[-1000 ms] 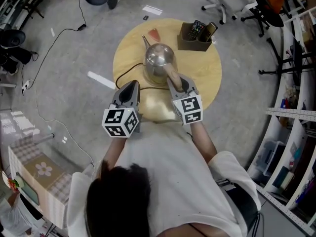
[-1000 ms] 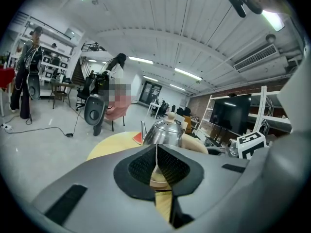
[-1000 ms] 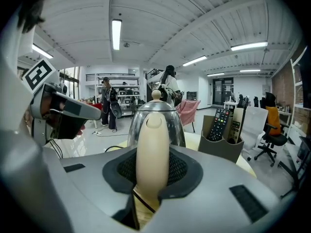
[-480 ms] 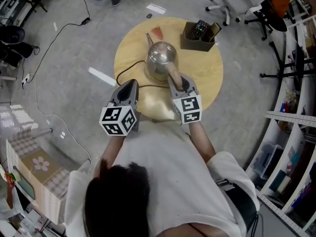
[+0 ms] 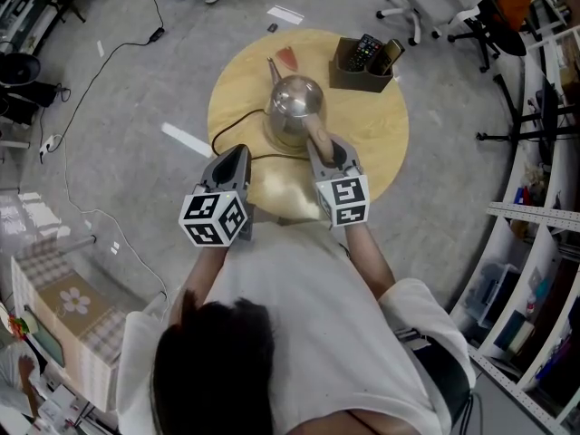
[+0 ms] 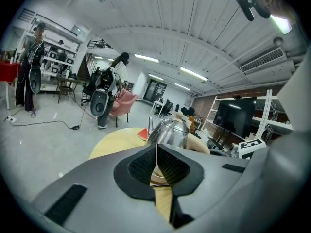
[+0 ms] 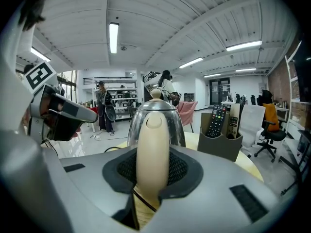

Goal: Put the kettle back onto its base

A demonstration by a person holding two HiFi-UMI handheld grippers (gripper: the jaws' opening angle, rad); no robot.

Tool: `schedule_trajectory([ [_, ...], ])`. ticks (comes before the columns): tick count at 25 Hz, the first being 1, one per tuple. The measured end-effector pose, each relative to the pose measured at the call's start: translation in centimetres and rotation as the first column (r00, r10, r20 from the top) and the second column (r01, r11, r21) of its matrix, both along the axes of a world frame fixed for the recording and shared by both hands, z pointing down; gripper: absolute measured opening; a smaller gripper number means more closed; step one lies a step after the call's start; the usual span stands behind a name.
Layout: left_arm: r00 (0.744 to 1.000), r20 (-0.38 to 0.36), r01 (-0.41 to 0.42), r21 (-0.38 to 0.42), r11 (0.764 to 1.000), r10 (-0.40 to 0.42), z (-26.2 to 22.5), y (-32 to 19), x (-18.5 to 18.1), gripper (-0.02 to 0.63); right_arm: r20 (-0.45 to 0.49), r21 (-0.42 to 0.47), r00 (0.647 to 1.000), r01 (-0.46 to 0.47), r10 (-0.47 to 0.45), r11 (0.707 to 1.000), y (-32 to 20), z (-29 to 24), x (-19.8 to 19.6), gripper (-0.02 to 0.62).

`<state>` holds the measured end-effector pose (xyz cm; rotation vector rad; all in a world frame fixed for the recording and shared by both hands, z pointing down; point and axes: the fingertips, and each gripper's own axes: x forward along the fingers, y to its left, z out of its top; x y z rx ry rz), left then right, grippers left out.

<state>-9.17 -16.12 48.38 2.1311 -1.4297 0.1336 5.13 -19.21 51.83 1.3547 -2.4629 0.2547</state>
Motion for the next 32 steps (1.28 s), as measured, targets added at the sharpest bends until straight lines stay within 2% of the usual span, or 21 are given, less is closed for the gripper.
schedule_trajectory([
  [18, 1.0, -0.002, 0.01, -0.013, 1.0, -0.01, 0.5, 0.0, -0.3, 0.032, 0.021, 0.008, 0.999, -0.041, 0.041, 0.999, 0.4, 0.2, 0.4, 0.098],
  [26, 1.0, 0.006, -0.001, -0.021, 1.0, 0.001, 0.8, -0.1, -0.2, 0.032, 0.014, 0.011, 1.0, -0.023, 0.023, 1.0, 0.6, 0.7, 0.2, 0.098],
  [30, 1.0, 0.003, -0.002, -0.025, 1.0, 0.003, 0.9, -0.1, -0.1, 0.032, -0.041, 0.016, 0.999, 0.017, -0.016, 1.0, 1.4, 1.5, -0.7, 0.098],
  [32, 1.0, 0.004, -0.008, -0.022, 1.0, 0.008, 0.8, -0.1, 0.0, 0.032, -0.03, 0.006, 1.0, 0.008, -0.007, 1.0, 1.5, 1.7, -0.6, 0.098],
])
